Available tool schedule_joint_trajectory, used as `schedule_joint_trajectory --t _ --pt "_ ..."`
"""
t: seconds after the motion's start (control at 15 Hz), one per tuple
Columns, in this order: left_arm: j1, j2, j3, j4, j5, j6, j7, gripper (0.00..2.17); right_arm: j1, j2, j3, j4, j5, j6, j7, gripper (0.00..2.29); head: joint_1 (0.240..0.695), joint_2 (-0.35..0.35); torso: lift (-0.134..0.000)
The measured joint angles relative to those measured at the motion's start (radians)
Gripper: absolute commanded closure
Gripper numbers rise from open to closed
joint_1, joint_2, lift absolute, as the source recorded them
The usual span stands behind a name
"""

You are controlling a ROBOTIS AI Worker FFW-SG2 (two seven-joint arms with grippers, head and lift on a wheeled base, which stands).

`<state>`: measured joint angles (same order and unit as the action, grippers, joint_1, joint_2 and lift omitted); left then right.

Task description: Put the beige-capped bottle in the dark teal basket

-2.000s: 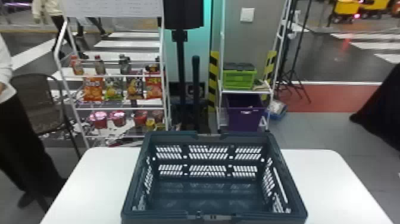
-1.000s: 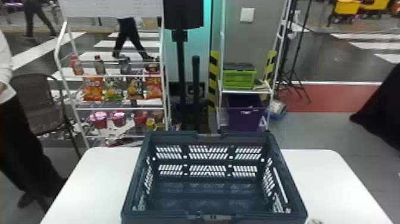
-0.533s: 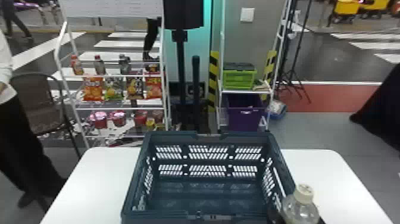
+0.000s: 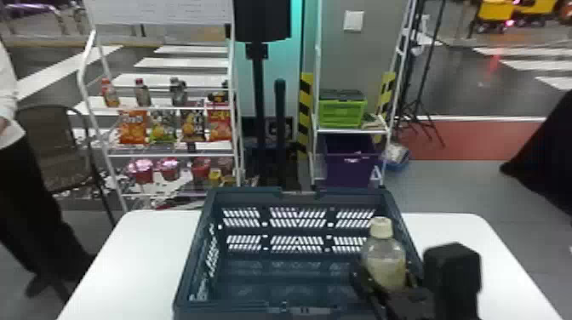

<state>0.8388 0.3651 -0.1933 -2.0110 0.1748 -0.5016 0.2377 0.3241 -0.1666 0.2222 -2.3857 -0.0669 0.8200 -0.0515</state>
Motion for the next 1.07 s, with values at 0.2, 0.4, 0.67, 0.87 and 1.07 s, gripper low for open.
schedule_joint_trajectory --t 0.2,0.4,0.67,0.87,1.07 --pt "-0.001 -0.002 0.0 0.003 0.0 -0.001 0.0 0.15 -0.191 0.021 0.035 0.024 -0.034 0.316 -0.002 2.28 0.499 0.0 0.0" --pt "-0.001 -0.003 0.0 0.005 0.0 -0.002 0.001 0.15 -0.349 0.062 0.054 0.078 -0.069 0.585 -0.003 2.28 0.499 0.0 0.0" --pt "0.0 -0.004 0.0 0.006 0.0 -0.005 0.002 0.15 -0.497 0.104 0.058 0.199 -0.111 0.73 -0.01 2.28 0.499 0.0 0.0" --pt "0.0 -0.005 0.0 0.006 0.0 -0.005 0.002 0.15 -0.575 0.134 0.065 0.339 -0.121 0.735 -0.01 2.28 0.499 0.0 0.0" --pt "0.0 -0.005 0.0 0.008 0.0 -0.005 0.002 0.15 -0.627 0.16 0.069 0.483 -0.147 0.735 -0.01 2.28 0.499 0.0 0.0"
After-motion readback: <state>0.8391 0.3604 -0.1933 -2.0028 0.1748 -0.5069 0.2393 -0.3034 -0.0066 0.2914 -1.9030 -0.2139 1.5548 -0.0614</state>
